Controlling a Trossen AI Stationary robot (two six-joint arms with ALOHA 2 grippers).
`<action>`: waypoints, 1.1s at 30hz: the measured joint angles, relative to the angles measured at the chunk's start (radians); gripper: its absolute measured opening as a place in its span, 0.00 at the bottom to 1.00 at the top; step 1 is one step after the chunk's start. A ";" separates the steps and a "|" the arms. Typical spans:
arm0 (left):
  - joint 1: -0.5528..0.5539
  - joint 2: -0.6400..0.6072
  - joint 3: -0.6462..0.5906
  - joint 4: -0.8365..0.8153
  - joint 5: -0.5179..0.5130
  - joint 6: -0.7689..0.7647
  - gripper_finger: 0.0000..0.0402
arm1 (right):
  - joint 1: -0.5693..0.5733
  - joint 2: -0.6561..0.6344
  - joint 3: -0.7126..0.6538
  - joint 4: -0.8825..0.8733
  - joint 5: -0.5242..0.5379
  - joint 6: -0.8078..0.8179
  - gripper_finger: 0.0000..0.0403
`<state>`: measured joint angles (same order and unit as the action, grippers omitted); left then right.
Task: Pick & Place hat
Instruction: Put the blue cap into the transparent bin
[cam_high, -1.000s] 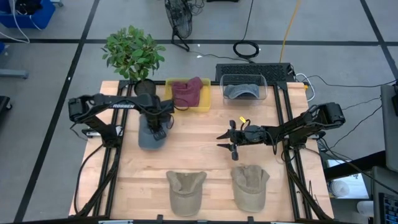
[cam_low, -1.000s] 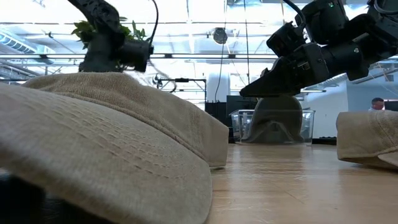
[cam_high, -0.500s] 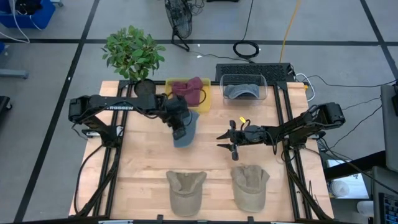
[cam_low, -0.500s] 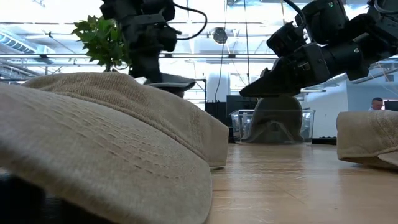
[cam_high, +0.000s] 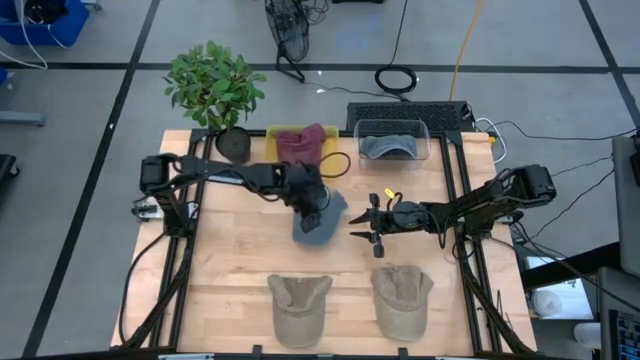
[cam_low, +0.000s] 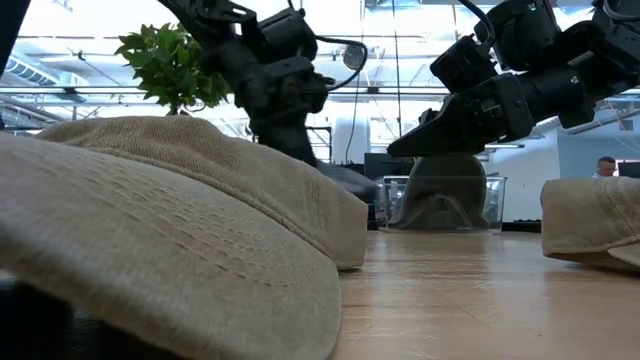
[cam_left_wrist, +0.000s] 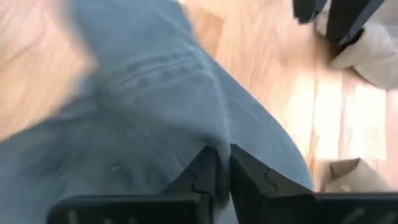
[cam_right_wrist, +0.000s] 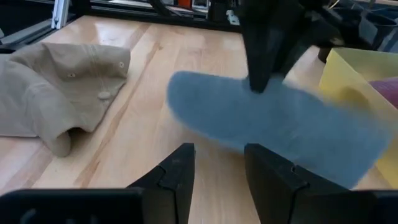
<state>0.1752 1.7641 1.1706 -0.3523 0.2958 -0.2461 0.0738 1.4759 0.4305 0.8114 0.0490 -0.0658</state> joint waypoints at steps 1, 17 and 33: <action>-0.003 0.004 0.000 0.015 0.001 0.007 0.13 | 0.000 -0.001 0.000 -0.002 0.000 0.000 0.31; -0.019 -0.120 0.000 -0.311 -0.273 0.341 0.37 | 0.008 -0.029 -0.001 0.006 0.031 0.057 0.31; -0.049 -0.069 -0.013 -0.184 -0.158 0.496 0.41 | 0.053 -0.029 0.000 0.089 0.085 0.059 0.31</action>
<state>0.1265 1.6946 1.1576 -0.5365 0.1378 0.2501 0.1265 1.4471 0.4301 0.9005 0.1341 -0.0066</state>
